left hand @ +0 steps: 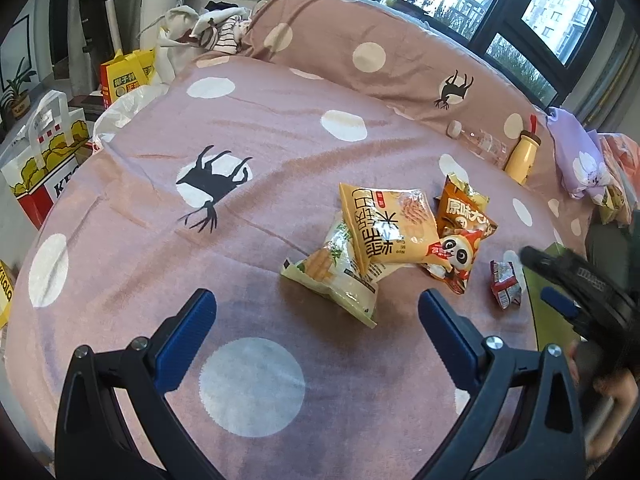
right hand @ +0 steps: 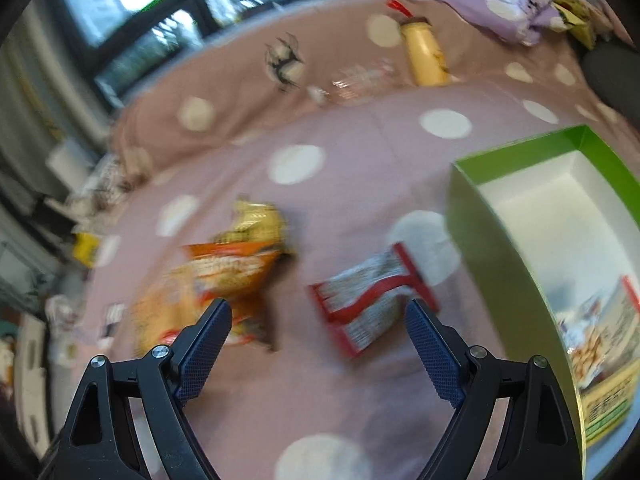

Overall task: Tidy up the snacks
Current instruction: 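Move the right gripper back to the remaining snack pile, then grasp the white red-edged snack pack with the right gripper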

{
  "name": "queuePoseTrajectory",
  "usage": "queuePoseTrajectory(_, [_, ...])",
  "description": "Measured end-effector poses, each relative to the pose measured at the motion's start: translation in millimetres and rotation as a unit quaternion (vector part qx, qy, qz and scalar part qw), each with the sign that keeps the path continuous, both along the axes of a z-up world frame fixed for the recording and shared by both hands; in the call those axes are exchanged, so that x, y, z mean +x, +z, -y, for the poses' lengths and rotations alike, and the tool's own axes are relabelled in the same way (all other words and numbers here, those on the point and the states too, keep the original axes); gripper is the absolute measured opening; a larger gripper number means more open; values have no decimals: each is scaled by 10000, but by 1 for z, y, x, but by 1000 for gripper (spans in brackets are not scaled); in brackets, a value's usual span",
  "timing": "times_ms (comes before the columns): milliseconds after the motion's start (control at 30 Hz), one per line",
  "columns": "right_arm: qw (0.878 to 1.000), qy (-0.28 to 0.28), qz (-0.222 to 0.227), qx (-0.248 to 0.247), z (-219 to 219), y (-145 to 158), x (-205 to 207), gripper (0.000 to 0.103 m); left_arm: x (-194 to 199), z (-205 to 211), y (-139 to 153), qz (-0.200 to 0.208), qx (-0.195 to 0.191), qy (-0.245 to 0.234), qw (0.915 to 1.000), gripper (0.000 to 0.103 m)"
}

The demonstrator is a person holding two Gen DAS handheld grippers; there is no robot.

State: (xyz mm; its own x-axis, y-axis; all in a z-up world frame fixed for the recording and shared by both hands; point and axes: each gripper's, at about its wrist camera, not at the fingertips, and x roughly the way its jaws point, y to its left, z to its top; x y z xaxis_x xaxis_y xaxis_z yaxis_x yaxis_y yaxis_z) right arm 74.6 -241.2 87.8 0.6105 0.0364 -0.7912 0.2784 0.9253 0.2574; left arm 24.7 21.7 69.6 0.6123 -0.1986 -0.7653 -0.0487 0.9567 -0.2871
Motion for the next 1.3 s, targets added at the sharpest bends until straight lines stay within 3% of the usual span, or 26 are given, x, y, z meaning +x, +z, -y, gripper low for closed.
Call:
queuePoseTrajectory(100, [9978, -195, -630, -54, 6, -26, 26, 84, 1, 3, 0, -5, 23, -58, 10000, 101])
queuePoseTrajectory(367, [9964, -251, -623, -512, 9, -42, 43, 84, 1, 8, -1, -13, 77, -160, 9998, 101])
queuePoseTrajectory(567, [9985, 28, -415, -366, 11, -38, 34, 71, 0, 10, -1, -18, 89, -199, 9998, 101])
queuePoseTrajectory(933, [9879, 1080, -983, 528, -32, -34, -16, 72, -8, 12, 4, 64, 70, -279, 9996, 101])
queuePoseTrajectory(1067, [9846, 1146, -1179, 603, -47, -35, -30, 76, -11, 14, 5, 38, 215, -296, 9993, 100])
queuePoseTrajectory(1300, [9850, 1128, -899, 949, -35, -21, -39, 81, -11, 19, 0, -202, 43, -431, 9989, 97])
